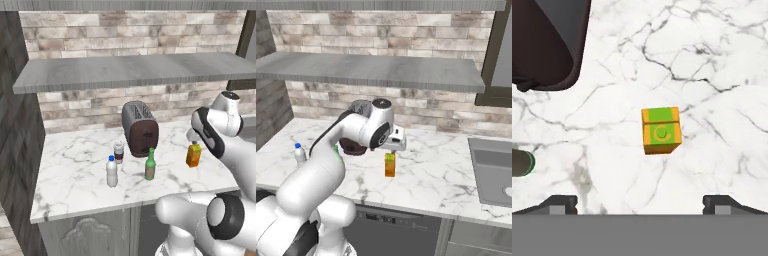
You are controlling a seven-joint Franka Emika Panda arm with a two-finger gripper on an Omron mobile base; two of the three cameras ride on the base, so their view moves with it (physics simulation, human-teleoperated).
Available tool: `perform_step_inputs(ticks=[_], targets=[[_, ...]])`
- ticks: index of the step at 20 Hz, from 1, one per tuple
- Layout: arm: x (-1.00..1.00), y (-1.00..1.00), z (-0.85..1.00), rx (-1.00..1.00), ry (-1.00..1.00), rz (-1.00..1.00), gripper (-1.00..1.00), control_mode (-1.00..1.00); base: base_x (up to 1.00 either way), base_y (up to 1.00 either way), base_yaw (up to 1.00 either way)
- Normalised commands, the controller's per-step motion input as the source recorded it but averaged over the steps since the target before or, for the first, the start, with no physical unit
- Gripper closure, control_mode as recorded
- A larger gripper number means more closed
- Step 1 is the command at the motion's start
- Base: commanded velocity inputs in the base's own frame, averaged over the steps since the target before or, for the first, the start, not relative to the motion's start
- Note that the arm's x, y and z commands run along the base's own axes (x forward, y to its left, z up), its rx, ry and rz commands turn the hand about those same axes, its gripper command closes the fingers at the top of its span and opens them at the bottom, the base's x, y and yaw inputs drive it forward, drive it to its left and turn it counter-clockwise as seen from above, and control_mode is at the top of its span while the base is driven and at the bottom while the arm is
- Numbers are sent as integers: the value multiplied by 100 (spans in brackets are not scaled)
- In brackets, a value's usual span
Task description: Move the drinks to the dining counter.
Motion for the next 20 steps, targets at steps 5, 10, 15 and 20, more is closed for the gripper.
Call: perform_step_inputs(ticks=[5, 10, 15, 20], targets=[[34, -7, -28, 0, 0, 1, -100, -100, 0, 0, 0], [33, -10, -33, 0, 0, 1, -100, -100, 0, 0, 0], [30, -9, -34, 0, 0, 2, -100, -100, 0, 0, 0], [23, 0, -26, 0, 0, 2, -100, -100, 0, 0, 0]])
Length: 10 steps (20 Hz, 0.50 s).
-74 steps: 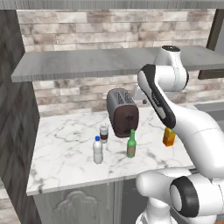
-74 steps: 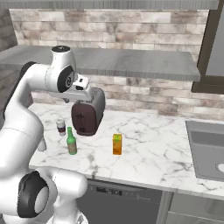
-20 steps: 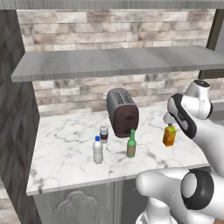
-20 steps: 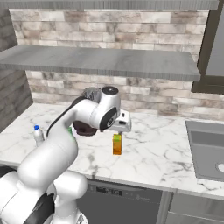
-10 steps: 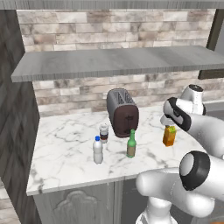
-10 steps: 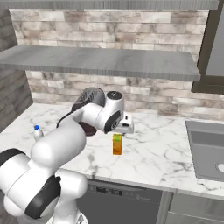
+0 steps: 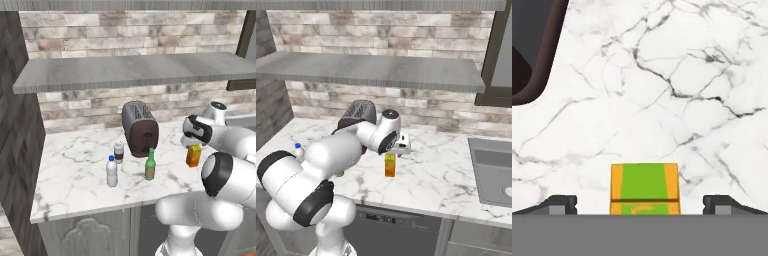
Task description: Move the drinks to the dining counter.
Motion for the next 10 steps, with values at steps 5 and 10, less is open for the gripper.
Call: perform_step_inputs(ticks=[5, 10], targets=[[7, 0, -20, 0, 0, 2, -100, -100, 0, 0, 0], [0, 0, -19, 0, 0, 1, -100, -100, 0, 0, 0]])
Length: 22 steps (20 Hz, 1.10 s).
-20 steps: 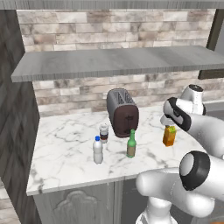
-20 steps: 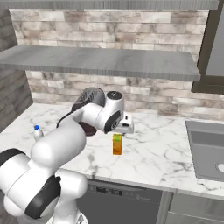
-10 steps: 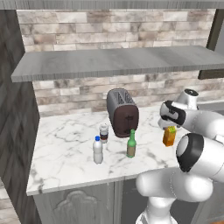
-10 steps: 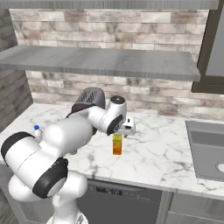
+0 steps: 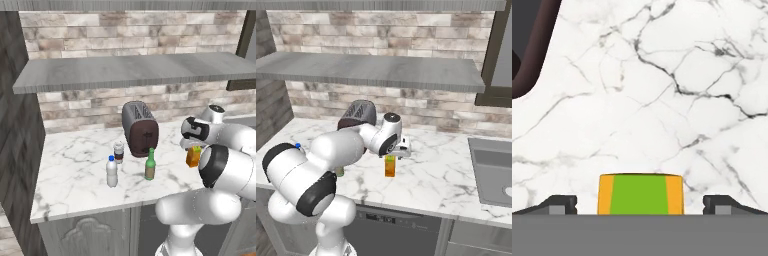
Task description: Move the drinks to the dining counter.
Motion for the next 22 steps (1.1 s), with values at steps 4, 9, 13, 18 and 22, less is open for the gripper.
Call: perform_step_inputs(ticks=[4, 9, 13, 18, 22], targets=[[0, 0, -27, 0, 1, 1, -100, -100, 0, 0, 0], [0, 0, -38, 0, 1, 0, 100, -100, 0, 0, 0], [0, 0, -6, 0, 2, 0, 100, -100, 0, 0, 0], [-14, 0, 8, 0, -2, 3, 100, -100, 0, 0, 0], [-45, 0, 54, 0, -20, 6, 100, -100, 0, 0, 0]])
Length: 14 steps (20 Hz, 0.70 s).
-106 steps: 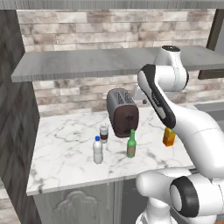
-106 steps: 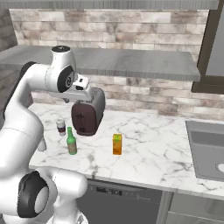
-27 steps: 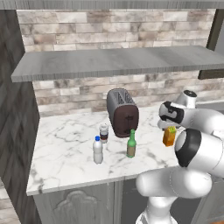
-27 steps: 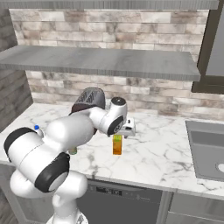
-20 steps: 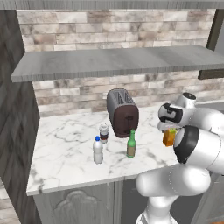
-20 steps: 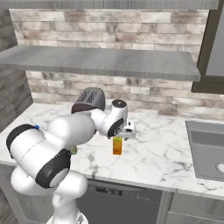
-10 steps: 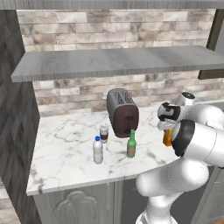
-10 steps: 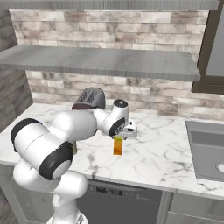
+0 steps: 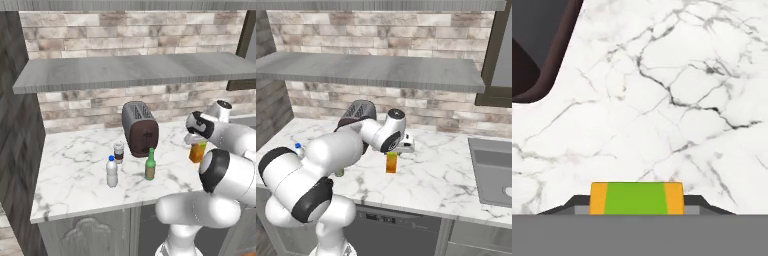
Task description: Move the drinks to the dining counter.
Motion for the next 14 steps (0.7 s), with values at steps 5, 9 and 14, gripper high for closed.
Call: perform_step_inputs(ticks=[5, 9, 14], targets=[[-59, 1, 64, 0, -27, 9, 100, -100, 0, 0, 0], [-72, 19, 37, -1, -26, 11, 100, -100, 0, 0, 0], [-52, 41, 14, -7, -19, 9, 100, -100, 0, 0, 0]])
